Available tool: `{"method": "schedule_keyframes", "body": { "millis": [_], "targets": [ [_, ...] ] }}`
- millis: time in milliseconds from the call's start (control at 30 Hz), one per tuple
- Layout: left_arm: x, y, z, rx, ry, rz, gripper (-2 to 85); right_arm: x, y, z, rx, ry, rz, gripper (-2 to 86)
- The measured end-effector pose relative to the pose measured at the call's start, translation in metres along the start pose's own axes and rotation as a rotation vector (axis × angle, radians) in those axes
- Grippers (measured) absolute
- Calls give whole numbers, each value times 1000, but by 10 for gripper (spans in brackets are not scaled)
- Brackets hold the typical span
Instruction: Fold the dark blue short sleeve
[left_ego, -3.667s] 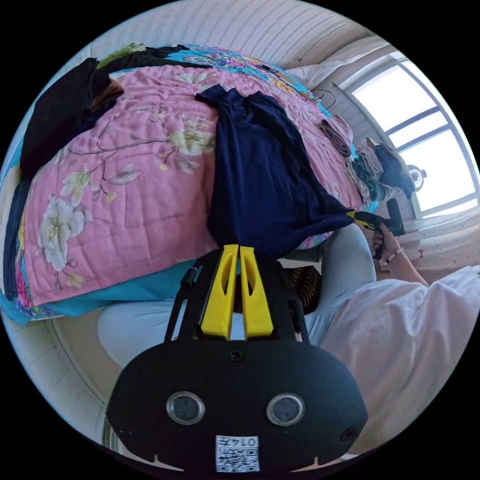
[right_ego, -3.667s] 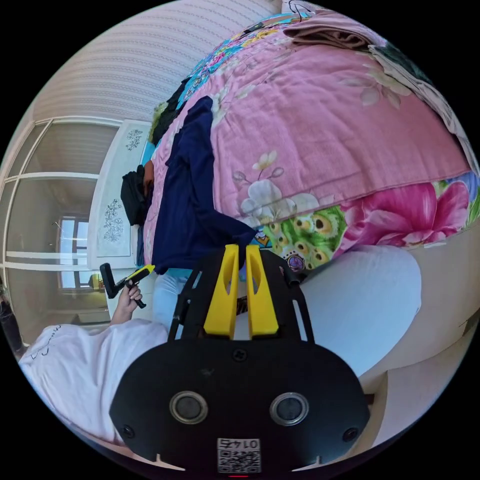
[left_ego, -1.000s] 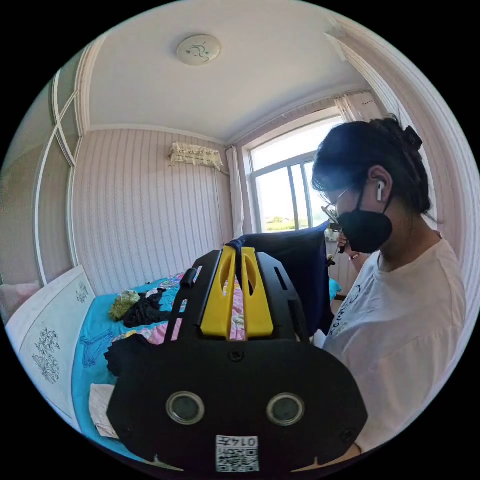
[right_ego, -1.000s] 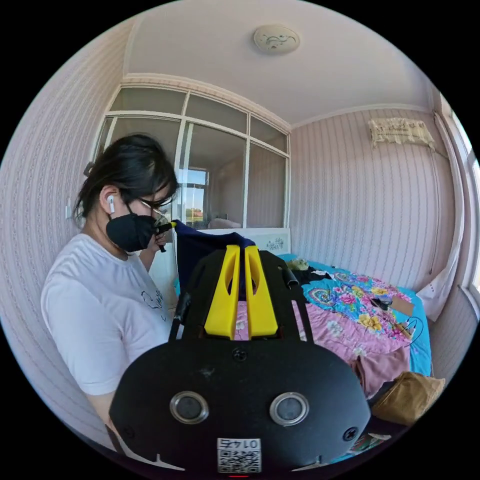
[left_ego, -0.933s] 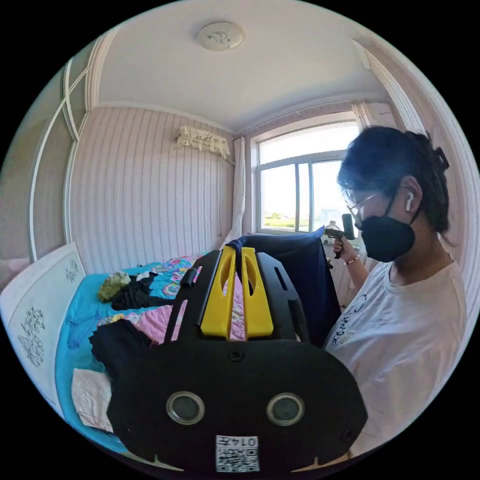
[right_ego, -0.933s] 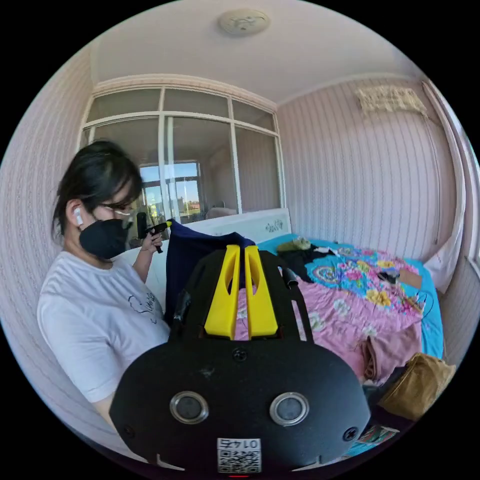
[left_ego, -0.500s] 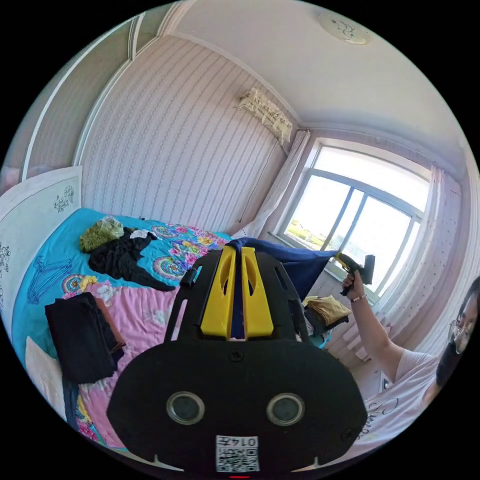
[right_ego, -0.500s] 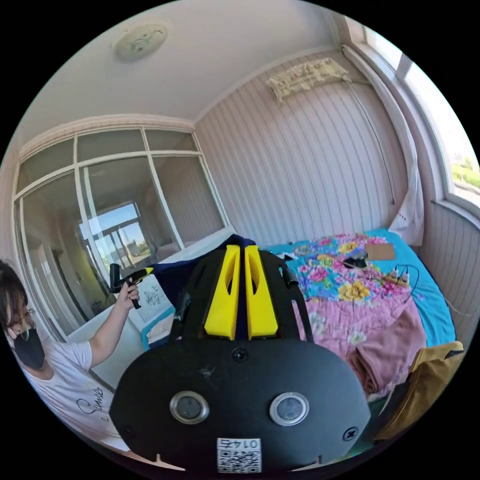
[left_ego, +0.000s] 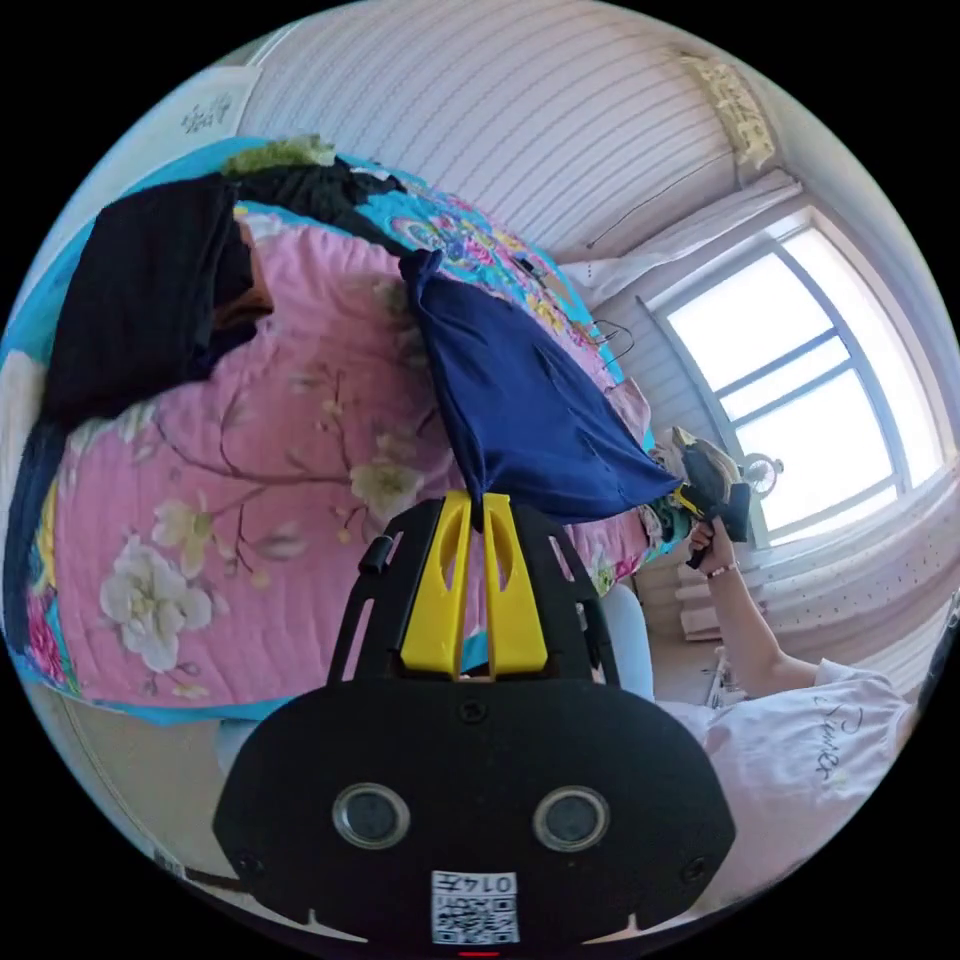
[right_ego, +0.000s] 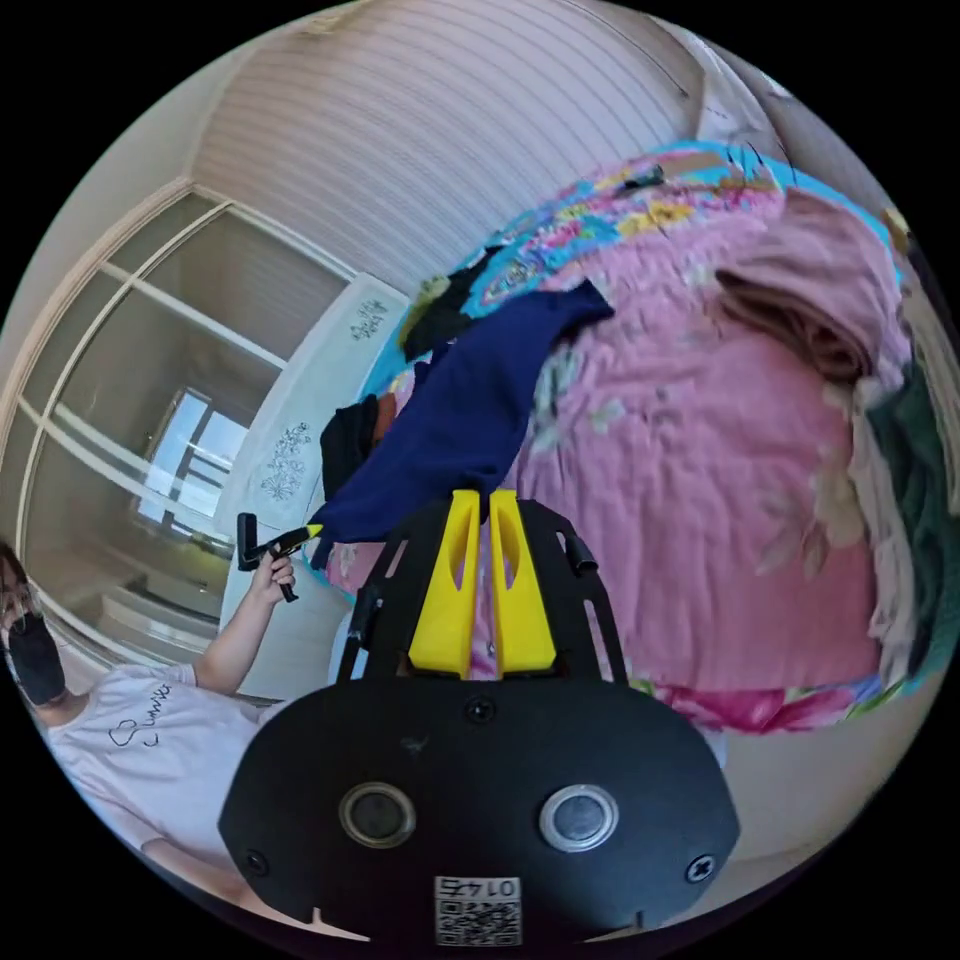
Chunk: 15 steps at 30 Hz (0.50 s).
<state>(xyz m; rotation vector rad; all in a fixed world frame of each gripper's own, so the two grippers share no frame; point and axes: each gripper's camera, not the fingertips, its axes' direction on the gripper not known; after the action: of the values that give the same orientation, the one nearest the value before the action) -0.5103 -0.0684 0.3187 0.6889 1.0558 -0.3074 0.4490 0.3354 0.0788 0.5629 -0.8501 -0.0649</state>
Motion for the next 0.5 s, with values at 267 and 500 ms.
{"method": "schedule_keyframes", "body": {
  "millis": [267, 500],
  "targets": [
    [-80, 36, 49, -153, -3, -139, -9, 86, 27, 34, -156, 3, 181, 8],
    [-111, 37, 59, -193, 24, -130, -10, 118, 10, 34, -252, 24, 156, 7]
  ]
}}
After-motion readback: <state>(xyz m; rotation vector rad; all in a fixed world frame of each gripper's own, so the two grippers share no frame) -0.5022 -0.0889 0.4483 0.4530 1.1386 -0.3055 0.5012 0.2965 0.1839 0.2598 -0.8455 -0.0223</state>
